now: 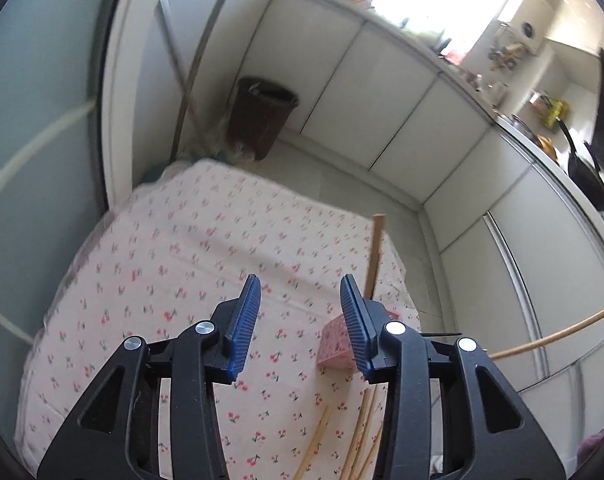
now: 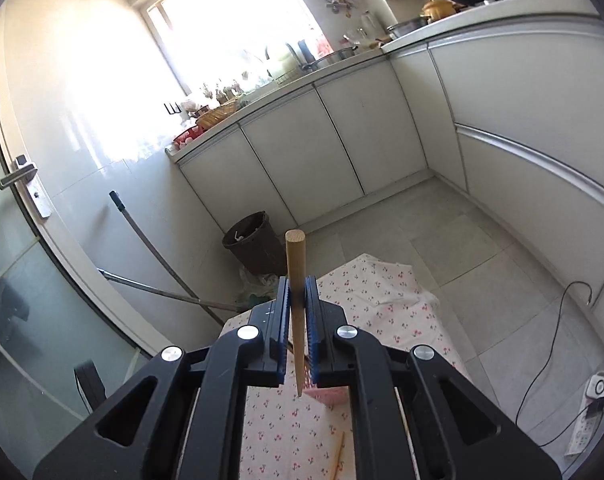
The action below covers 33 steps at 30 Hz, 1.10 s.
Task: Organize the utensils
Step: 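Open both grippers to drop the chopsticks into the basket, then lower the left gripper onto a light chopstick and close it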
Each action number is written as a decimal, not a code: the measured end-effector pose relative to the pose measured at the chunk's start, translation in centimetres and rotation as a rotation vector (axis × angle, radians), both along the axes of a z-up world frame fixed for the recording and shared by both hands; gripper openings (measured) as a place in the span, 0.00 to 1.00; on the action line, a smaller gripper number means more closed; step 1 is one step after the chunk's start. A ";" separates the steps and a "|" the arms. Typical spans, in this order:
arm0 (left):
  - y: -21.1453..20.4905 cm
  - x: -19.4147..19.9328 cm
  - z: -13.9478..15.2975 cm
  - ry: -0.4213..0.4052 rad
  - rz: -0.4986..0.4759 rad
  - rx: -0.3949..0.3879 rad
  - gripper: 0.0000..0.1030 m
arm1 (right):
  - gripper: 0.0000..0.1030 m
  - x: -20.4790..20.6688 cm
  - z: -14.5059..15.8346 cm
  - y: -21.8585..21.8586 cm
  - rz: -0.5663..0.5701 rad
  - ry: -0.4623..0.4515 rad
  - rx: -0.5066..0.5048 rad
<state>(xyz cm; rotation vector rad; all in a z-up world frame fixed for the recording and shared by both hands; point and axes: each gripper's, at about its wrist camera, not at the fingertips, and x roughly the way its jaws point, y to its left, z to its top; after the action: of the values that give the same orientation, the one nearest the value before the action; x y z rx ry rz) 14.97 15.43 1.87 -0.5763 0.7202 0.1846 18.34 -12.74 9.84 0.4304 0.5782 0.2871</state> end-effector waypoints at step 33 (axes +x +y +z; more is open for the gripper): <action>-11.4 -4.0 -0.6 -0.046 -0.210 0.343 0.90 | 0.81 -3.7 -13.0 1.9 -0.136 0.136 -0.424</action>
<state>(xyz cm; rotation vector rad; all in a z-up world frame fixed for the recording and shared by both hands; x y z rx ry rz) 10.97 4.05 1.23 -0.1761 0.6809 0.0958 14.68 -10.80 -3.13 0.0777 0.7193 0.0004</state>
